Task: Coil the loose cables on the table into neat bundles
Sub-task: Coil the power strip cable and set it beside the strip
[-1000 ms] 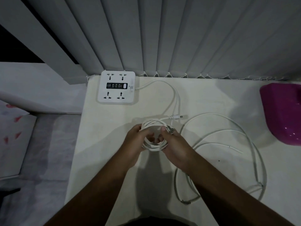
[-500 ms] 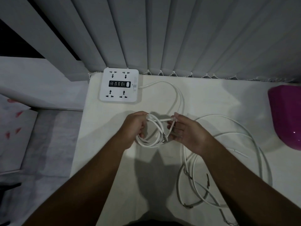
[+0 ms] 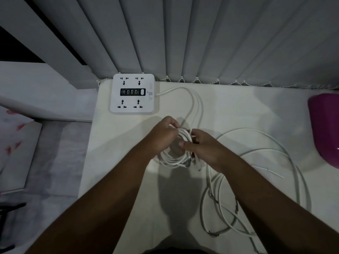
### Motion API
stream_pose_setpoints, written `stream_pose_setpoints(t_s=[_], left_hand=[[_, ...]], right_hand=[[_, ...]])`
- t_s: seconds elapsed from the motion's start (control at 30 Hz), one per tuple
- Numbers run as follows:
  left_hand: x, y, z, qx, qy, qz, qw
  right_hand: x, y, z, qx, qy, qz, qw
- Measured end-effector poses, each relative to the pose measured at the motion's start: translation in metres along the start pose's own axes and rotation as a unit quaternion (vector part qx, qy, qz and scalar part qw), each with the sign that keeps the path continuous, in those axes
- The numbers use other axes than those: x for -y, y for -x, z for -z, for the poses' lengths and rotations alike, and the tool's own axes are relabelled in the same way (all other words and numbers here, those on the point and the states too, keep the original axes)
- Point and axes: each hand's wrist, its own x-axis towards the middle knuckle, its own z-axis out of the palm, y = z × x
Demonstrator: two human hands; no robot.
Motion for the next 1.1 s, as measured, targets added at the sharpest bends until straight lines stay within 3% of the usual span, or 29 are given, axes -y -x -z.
stream_pose_setpoints(t_s=[0.13, 0.2, 0.27, 0.37, 0.47, 0.57, 0.73, 0.87, 1.0, 1.03, 1.1], left_hand=[[0.011, 0.004, -0.003, -0.046, 0.076, -0.012, 0.996], [0.019, 0.010, -0.004, -0.084, 0.135, 0.013, 0.987], [0.029, 0.018, -0.010, -0.057, 0.204, 0.057, 0.976], [0.034, 0.030, -0.026, 0.000, 0.283, 0.060, 0.957], [0.029, 0.022, -0.031, -0.078, 0.338, 0.048, 0.937], [0.019, 0.008, -0.028, -0.117, 0.299, 0.036, 0.946], [-0.001, -0.016, -0.016, -0.118, 0.169, 0.004, 0.979], [-0.011, -0.032, -0.004, -0.048, 0.063, 0.002, 0.997], [-0.011, -0.033, -0.003, -0.017, 0.023, 0.002, 1.000], [-0.009, -0.028, -0.003, -0.037, 0.017, -0.010, 0.999], [-0.002, -0.012, -0.005, -0.157, 0.045, -0.068, 0.984]], right_hand=[[-0.012, -0.001, -0.003, -0.046, 0.016, 0.003, 0.999], [-0.017, 0.000, -0.006, -0.094, -0.045, 0.000, 0.995], [-0.021, 0.000, -0.009, -0.133, -0.134, -0.013, 0.982], [-0.025, -0.002, -0.015, -0.125, -0.203, -0.024, 0.971], [-0.021, 0.000, -0.020, -0.087, -0.219, -0.035, 0.971], [-0.009, -0.006, -0.015, -0.065, -0.181, -0.058, 0.980], [0.011, -0.026, -0.007, -0.157, -0.161, -0.096, 0.970], [0.024, -0.035, 0.011, -0.095, -0.105, -0.120, 0.983], [0.022, -0.036, 0.021, -0.057, -0.094, -0.092, 0.990], [0.022, -0.036, 0.021, -0.063, -0.095, -0.083, 0.990], [0.018, -0.038, 0.021, -0.107, -0.116, -0.080, 0.984]])
